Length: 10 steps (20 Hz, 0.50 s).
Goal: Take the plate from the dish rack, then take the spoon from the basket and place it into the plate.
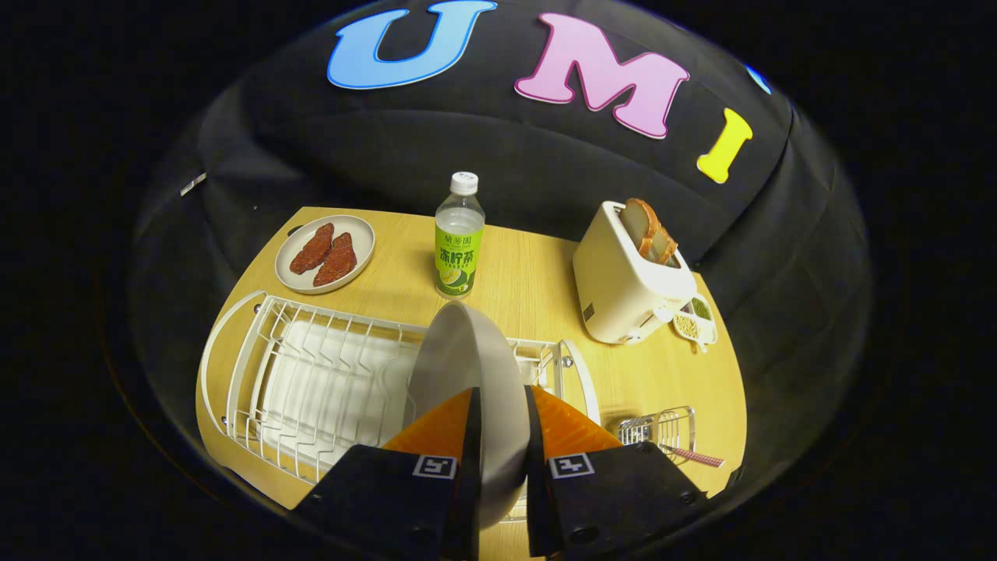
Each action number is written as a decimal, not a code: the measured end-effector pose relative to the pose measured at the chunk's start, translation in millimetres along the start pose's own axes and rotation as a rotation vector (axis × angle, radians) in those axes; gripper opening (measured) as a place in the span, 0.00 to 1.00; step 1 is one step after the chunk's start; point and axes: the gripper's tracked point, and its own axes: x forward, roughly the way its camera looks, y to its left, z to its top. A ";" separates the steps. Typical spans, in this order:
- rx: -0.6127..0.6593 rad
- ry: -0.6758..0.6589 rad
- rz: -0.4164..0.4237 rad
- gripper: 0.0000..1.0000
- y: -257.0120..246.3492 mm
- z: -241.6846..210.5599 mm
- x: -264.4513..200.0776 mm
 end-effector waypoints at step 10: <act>0.000 -0.206 0.002 0.27 -29.2 54.1 -39.6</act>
